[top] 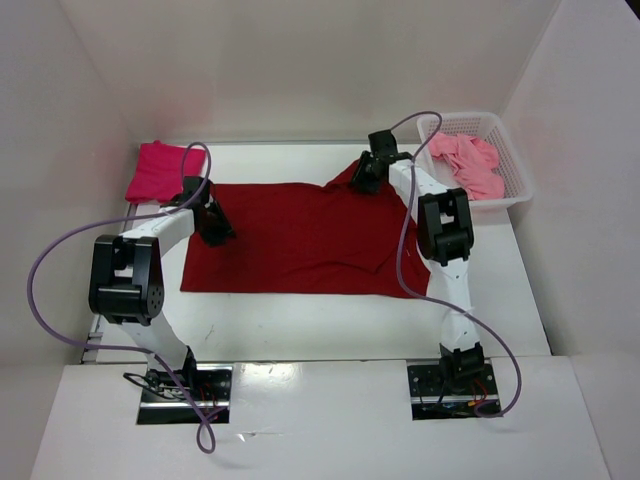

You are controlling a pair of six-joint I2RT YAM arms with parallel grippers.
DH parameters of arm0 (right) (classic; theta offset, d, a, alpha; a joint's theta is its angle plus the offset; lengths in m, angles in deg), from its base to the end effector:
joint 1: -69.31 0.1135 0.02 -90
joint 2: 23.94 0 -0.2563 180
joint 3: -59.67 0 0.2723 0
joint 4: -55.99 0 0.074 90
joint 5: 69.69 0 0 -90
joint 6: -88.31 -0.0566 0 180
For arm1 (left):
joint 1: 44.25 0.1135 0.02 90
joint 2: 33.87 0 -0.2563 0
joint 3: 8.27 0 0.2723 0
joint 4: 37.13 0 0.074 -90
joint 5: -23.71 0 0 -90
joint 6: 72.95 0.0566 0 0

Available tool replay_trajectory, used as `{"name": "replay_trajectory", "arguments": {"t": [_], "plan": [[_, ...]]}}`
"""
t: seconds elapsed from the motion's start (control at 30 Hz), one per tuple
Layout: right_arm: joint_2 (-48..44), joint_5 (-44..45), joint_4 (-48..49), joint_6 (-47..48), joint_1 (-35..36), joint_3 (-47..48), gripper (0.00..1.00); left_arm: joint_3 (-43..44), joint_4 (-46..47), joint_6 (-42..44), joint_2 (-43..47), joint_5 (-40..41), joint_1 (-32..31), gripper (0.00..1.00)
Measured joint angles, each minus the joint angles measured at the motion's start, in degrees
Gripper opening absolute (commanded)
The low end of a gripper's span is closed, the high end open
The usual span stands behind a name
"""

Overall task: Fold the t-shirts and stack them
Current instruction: Grap the side of the flattened tshirt furthest away from the robot with both arms

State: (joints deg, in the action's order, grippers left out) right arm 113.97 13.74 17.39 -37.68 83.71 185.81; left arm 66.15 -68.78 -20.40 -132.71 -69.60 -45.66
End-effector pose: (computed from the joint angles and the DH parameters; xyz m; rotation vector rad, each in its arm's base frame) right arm 0.5406 0.1455 0.1295 0.4198 2.4794 0.5162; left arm 0.3800 -0.0126 0.1459 -0.7771 2.4624 -0.3324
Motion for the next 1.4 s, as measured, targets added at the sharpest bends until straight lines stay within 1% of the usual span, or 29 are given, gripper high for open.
{"name": "replay_trajectory", "arguments": {"t": [0.03,0.1,0.13,0.2,0.27,0.4,0.57,0.63,0.67,0.7,0.73,0.77,0.83,0.87,0.93,0.97,1.0,1.03,1.07,1.1,1.13,1.17,1.27,1.33,1.4], "plan": [[0.42,-0.24,0.09,-0.15,-0.02,0.39,0.41,0.00,0.02,0.00,0.04,-0.02,0.00,0.43],[0.59,-0.39,0.11,-0.33,-0.02,0.83,0.37,0.00,0.04,0.00,0.07,-0.04,0.00,0.43],[0.92,-0.52,0.07,-0.44,-0.02,1.42,0.30,0.00,0.00,-0.02,0.07,-0.04,0.00,0.43],[2.14,-0.90,0.09,-0.39,0.00,3.39,0.22,0.00,0.00,0.00,0.07,-0.11,0.00,0.43],[3.41,-1.27,-0.02,-0.55,0.00,5.51,0.17,0.00,0.00,-0.04,0.07,-0.35,0.00,0.43],[5.16,-1.73,-0.79,-0.61,0.04,8.63,0.16,0.00,-0.02,-0.04,0.07,-0.61,0.00,0.43],[9.29,-3.06,-2.58,-0.72,0.15,17.55,0.16,-0.33,-0.04,-0.09,0.07,-0.79,0.00,0.43],[12.17,-4.28,-3.91,-1.27,0.24,23.89,0.21,-0.70,0.00,-0.11,0.15,-0.87,0.00,0.43],[13.62,-5.01,-4.44,-1.57,0.31,26.86,0.27,-0.94,0.02,-0.15,0.24,-0.87,0.00,0.43],[15.72,-5.81,-5.64,-1.99,0.37,31.58,0.33,-1.22,-0.09,-0.22,0.31,-0.87,0.00,0.43],[17.49,-6.38,-6.49,-2.23,0.52,35.58,0.47,-1.44,-0.15,-0.24,0.37,-0.83,0.00,0.43],[19.43,-6.51,-8.31,-2.47,0.70,40.50,0.53,-1.60,-0.22,-0.24,0.48,-0.83,0.00,0.43],[23.23,-6.25,-11.61,-2.16,1.20,50.36,0.58,-1.73,-0.46,-0.26,0.63,-0.81,0.00,0.43],[24.55,-6.10,-13.66,-1.90,1.49,54.88,0.58,-1.75,-0.55,-0.26,0.79,-0.79,0.00,0.43],[25.20,-5.88,-17.09,-1.29,2.03,59.69,0.58,-1.73,-0.52,-0.26,1.16,-0.79,0.00,0.43],[24.96,-5.68,-18.71,-0.76,2.27,61.16,0.54,-1.70,-0.57,-0.28,1.38,-0.79,0.00,0.43],[24.76,-5.07,-20.33,-0.13,2.56,62.36,0.49,-1.62,-0.57,-0.26,1.57,-0.81,0.00,0.43],[24.55,-4.33,-22.16,0.57,2.82,63.30,0.39,-1.40,-0.72,-0.26,1.73,-0.87,0.00,0.43],[24.09,-3.74,-23.80,1.31,3.04,63.36,0.18,-1.09,-0.70,-0.26,1.81,-1.03,0.00,0.43],[23.61,-3.02,-25.88,2.10,3.23,63.36,0.09,-0.85,-0.70,-0.24,1.88,-1.14,0.00,0.43],[23.04,-2.29,-28.15,2.47,3.34,63.34,0.02,-0.61,-0.68,-0.24,1.99,-1.46,-0.02,0.43],[22.43,-1.49,-30.49,2.91,3.39,63.19,0.00,-0.44,-0.66,-0.20,2.10,-1.70,-0.02,0.43],[18.62,0.37,-35.43,3.85,3.91,59.95,0.00,-0.39,-0.94,0.04,2.73,-2.21,-0.35,0.36],[13.66,1.62,-37.46,4.42,4.13,54.62,0.00,-0.39,-1.62,0.66,3.58,-2.60,-1.07,0.34],[5.75,2.60,-37.57,5.22,4.44,45.48,0.00,-0.39,-2.43,1.53,4.98,-3.13,-2.14,0.33]]}}
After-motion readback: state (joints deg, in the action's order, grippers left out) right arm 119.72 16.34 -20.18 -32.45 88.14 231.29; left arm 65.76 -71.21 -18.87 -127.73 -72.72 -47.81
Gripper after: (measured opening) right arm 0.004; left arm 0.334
